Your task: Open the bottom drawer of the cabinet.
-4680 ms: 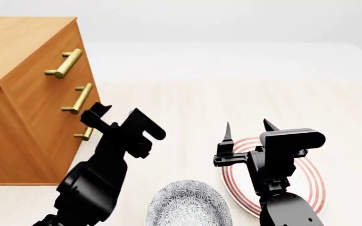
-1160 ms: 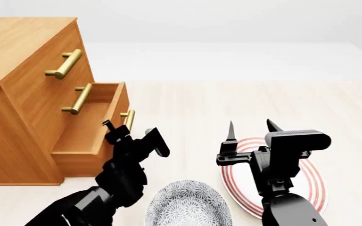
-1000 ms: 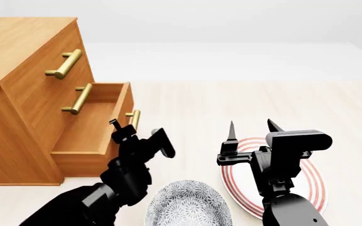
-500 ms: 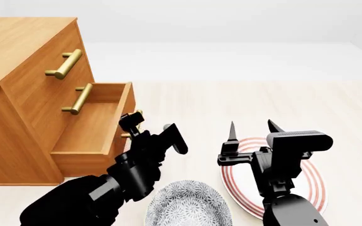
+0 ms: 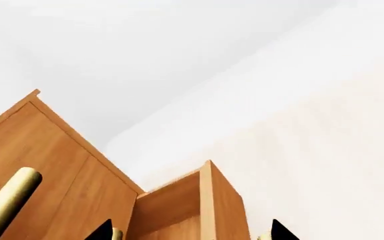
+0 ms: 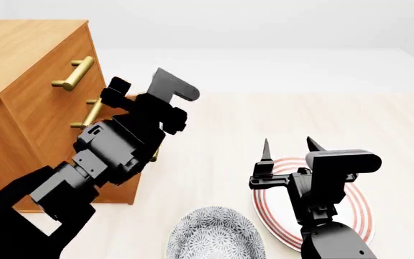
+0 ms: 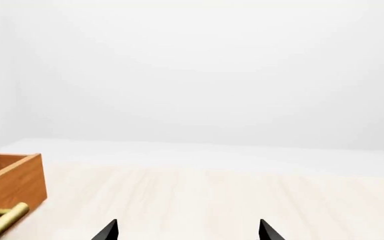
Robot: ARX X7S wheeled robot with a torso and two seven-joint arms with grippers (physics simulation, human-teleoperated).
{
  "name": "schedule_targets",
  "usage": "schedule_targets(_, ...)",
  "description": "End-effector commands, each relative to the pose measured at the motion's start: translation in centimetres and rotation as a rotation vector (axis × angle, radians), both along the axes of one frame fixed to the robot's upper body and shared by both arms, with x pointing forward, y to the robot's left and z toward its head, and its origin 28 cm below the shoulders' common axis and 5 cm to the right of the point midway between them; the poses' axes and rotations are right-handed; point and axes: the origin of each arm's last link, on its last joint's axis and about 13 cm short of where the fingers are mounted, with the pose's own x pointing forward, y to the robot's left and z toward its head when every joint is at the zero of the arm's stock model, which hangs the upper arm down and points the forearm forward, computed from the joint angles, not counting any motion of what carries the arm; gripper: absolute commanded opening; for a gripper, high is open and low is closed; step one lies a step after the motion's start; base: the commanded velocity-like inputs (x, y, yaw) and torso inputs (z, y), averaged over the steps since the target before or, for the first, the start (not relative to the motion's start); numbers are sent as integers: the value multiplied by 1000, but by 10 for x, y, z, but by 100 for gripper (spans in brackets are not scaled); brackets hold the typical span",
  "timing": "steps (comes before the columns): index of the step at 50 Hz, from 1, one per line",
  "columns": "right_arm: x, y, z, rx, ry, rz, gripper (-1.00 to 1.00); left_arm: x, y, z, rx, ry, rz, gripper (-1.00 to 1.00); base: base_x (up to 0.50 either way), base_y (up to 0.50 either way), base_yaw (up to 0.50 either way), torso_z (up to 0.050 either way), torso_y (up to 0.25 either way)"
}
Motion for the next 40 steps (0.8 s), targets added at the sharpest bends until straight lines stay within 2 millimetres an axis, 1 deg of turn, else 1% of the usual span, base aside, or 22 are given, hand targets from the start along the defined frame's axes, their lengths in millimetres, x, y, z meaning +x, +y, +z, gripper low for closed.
schedule_targets(1, 0, 0, 2, 0, -4, 1, 100, 10, 20, 42, -410, 32, 57, 100, 0, 0, 0, 0, 0)
schedule_targets(5, 0, 0, 1, -1, -2, 0, 100, 20, 23, 30, -417, 156, 156, 100, 0, 0, 0, 0, 0)
schedule_targets(8, 0, 0, 1, 0, -3, 0, 100, 22, 24, 24, -480, 248, 113, 100, 0, 0, 0, 0, 0)
schedule_targets(10, 0, 0, 0, 1, -3, 0, 100, 23, 24, 23, -513, 280, 117, 100, 0, 0, 0, 0, 0)
schedule_targets(17, 0, 0, 0, 1, -2, -1, 100, 23, 27, 13, -512, 344, 137, 100, 0, 0, 0, 0, 0)
schedule_targets(20, 0, 0, 0, 3, -3, 0, 100, 24, 27, 7, -498, 380, 155, 100, 0, 0, 0, 0, 0)
schedule_targets(28, 0, 0, 0, 2, -2, -3, 100, 22, 30, -9, -446, 395, 212, 100, 0, 0, 0, 0, 0)
schedule_targets(36, -1, 0, 1, 1, -5, -2, 100, 20, 30, -13, -457, 431, 208, 100, 0, 0, 0, 0, 0)
schedule_targets(40, 0, 0, 2, 1, -6, -2, 100, 18, 30, -18, -459, 453, 200, 100, 0, 0, 0, 0, 0)
